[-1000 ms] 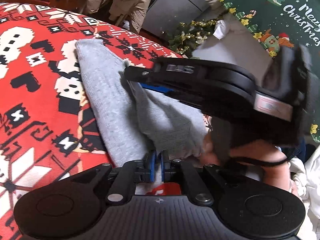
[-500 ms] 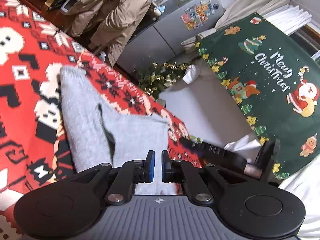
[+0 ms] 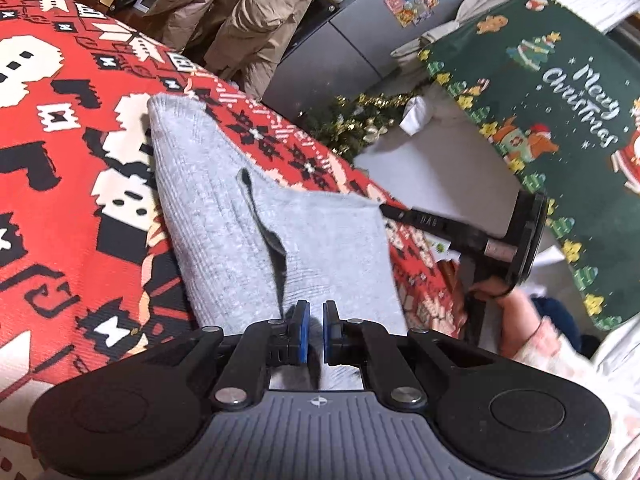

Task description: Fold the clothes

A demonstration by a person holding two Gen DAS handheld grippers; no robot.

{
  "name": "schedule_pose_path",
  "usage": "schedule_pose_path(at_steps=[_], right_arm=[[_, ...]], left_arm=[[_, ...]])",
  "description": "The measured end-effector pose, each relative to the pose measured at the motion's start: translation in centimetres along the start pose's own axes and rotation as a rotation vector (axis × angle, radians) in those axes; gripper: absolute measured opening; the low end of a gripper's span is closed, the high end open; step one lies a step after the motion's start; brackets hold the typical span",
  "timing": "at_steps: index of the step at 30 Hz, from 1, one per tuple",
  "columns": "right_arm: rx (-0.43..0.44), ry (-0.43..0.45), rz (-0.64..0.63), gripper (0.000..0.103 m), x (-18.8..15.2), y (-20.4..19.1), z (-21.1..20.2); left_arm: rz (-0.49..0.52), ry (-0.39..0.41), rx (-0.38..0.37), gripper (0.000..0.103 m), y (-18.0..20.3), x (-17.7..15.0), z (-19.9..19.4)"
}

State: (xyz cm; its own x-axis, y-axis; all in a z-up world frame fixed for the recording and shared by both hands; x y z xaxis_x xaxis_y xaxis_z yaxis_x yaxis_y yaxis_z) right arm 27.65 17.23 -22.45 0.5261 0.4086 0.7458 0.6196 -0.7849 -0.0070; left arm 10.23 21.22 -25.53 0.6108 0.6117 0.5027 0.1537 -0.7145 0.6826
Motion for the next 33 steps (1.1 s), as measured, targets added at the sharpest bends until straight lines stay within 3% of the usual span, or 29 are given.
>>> schedule_pose_path(at_steps=[5,10,14,18,20,23,25,29,33], right_arm=[[-0.034,-0.006,0.06,0.002,0.7,2.4,0.6],[0.06,0.015,0.121,0.008,0.1,2.3,-1.4],[0.051,-0.027,-0.016,0.009,-1.6,0.8,-1.2],[0.032,-0.037,-0.072,0.009,-1.5,0.1,-0.2],[0.004,-0.041,-0.101,0.0,-1.1,0.2,0.4],[-0.038,-0.045,-0.145,0.0,-0.5,0.3,1.4],[-0.056,-0.047,-0.103,0.0,0.1,1.3,1.7],[-0.035,-0.02,-0.007,0.0,0.4,1.9,-0.6],[0.025,0.009,0.092,0.008,-2.2,-0.4,-7.0]], left_arm=[[0.001,-0.006,0.007,0.005,-0.2,-0.2,0.1],[-0.026,-0.012,-0.005,0.005,-0.6,-0.1,0.1],[-0.019,-0.015,-0.005,0.005,-0.3,-0.1,0.1],[-0.014,-0.016,-0.005,0.005,-0.3,-0.2,0.1],[0.003,-0.024,0.007,0.005,-0.3,-0.4,0.3],[0.036,-0.031,0.027,0.005,-0.2,-0.7,0.5],[0.036,-0.033,0.026,0.005,-0.3,-0.7,0.5],[0.002,-0.037,0.018,0.004,-0.8,-0.5,0.6],[-0.013,-0.037,0.012,0.004,-0.9,-0.4,0.4]])
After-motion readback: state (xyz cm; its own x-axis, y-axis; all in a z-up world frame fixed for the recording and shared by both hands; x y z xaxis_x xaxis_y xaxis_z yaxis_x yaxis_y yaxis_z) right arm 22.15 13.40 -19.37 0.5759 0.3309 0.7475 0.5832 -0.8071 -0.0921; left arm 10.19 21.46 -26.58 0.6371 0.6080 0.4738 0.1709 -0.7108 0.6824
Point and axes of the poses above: each gripper's, at about its wrist camera, not at the fingertips, and z roughly the way its jaws point, y to its right, x to its top, the point moved 10 cm from there along z, roughly the way its jaws point, and after that the axes turned 4 degrees about x, right-handed, at the moved point
